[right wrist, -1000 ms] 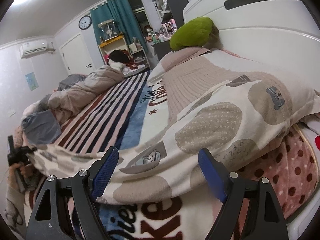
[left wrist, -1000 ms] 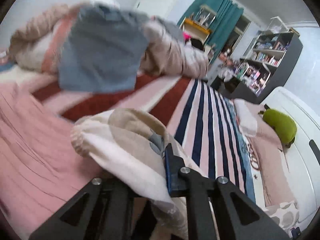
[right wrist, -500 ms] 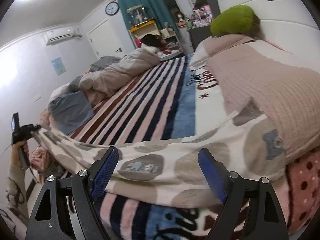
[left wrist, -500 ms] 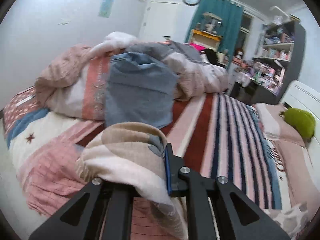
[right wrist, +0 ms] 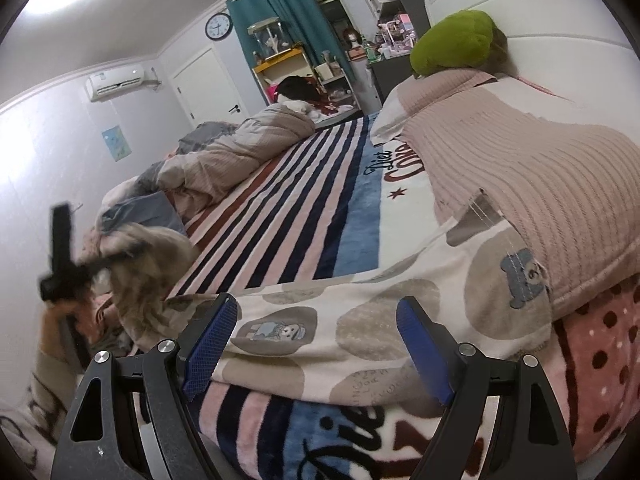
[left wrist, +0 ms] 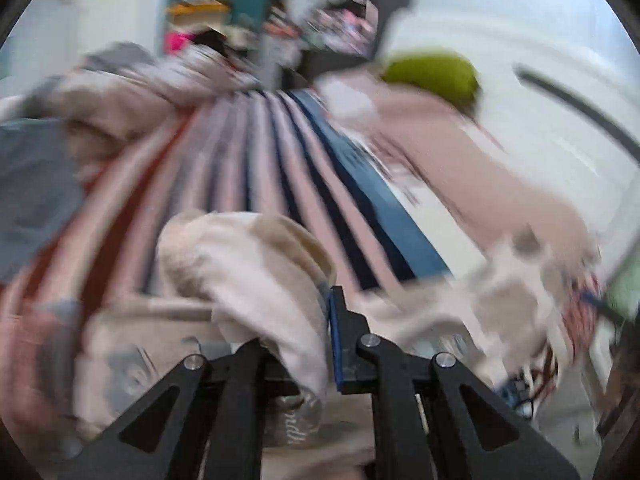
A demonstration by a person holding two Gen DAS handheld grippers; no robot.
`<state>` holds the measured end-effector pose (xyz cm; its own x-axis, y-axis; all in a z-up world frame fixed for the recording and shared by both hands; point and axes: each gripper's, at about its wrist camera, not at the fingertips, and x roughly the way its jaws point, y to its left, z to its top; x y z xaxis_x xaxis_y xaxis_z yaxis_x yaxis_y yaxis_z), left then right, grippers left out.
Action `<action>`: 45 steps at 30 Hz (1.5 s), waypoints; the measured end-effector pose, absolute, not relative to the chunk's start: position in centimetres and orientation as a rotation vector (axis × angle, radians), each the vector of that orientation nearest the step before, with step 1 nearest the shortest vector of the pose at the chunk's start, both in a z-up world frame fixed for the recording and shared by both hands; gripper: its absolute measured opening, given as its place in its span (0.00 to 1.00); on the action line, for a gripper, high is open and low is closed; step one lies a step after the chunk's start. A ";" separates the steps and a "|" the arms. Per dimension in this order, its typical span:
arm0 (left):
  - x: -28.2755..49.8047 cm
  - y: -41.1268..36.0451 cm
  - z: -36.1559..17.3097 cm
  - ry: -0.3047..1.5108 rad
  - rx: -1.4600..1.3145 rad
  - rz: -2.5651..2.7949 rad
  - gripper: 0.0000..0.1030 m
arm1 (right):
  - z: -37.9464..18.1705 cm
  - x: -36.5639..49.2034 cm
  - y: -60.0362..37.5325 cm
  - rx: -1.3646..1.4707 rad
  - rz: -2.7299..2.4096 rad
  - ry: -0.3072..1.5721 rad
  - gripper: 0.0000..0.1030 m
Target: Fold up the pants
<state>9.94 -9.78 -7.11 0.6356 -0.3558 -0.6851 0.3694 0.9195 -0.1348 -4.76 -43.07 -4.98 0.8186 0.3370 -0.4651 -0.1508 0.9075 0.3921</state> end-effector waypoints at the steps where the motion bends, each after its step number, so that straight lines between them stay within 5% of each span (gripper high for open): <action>1: 9.9 -11.3 -8.5 0.810 0.039 -0.437 0.07 | -5.1 -4.9 -43.4 0.355 0.261 0.553 0.77; 5: 9.8 -14.3 -12.3 0.924 0.089 -0.505 0.07 | -5.5 -5.8 -44.6 0.370 0.239 0.552 0.77; 7: 9.7 -14.7 -13.2 0.958 0.113 -0.525 0.14 | -5.7 -6.0 -45.0 0.371 0.226 0.558 0.77; 12: 7.9 -12.5 -10.4 0.911 0.082 -0.590 0.59 | -6.5 -5.7 -45.0 0.378 0.223 0.585 0.77; 18: 5.3 -4.8 -6.7 0.787 0.004 -0.492 0.67 | -7.0 -3.4 -41.8 0.376 0.296 0.614 0.77; 29: 6.3 5.2 -10.6 0.806 -0.113 -0.339 0.67 | -10.6 5.5 -31.0 0.334 0.448 0.732 0.77; 32: 6.4 5.1 -12.0 0.828 -0.100 -0.352 0.56 | -11.9 7.3 -29.1 0.278 0.410 0.762 0.75; 33: 6.4 4.9 -12.3 0.832 -0.094 -0.357 0.52 | -12.3 7.6 -28.9 0.270 0.411 0.776 0.71; 35: 6.3 4.8 -12.7 0.838 -0.089 -0.372 0.48 | -13.3 7.8 -28.7 0.258 0.420 0.809 0.26; 36: 6.1 4.8 -12.9 0.844 -0.094 -0.387 0.45 | -13.6 7.7 -28.7 0.250 0.426 0.821 0.16; 45: 4.6 4.8 -12.4 0.863 -0.131 -0.475 0.45 | -13.8 3.2 -32.7 0.347 0.351 0.794 0.13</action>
